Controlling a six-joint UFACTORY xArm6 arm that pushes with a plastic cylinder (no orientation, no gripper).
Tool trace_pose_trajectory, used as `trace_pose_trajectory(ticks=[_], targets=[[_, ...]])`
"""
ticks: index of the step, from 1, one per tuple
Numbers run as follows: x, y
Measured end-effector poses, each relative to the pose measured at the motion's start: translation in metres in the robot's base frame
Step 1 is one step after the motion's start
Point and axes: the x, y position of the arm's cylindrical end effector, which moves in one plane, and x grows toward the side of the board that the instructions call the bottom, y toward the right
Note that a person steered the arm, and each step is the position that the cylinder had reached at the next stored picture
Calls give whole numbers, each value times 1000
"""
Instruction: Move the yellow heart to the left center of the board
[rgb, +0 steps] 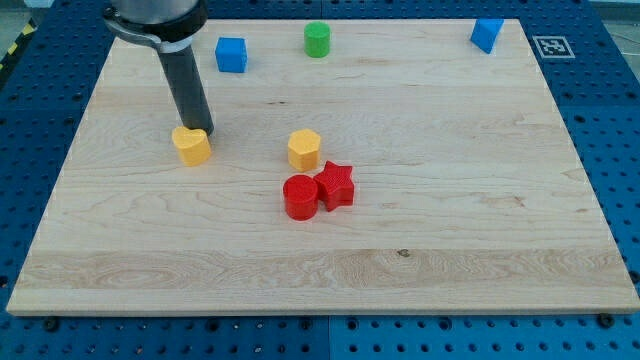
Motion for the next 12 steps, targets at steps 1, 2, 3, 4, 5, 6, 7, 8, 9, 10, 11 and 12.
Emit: trace_pose_trajectory(ticks=[1, 2, 3, 4, 5, 6, 7, 8, 9, 10, 11, 12], targets=[[0, 15], [9, 55], [25, 62], [39, 53], [39, 47], [36, 43], [34, 42], [34, 42], [33, 36], [33, 36], [32, 23], [32, 12]])
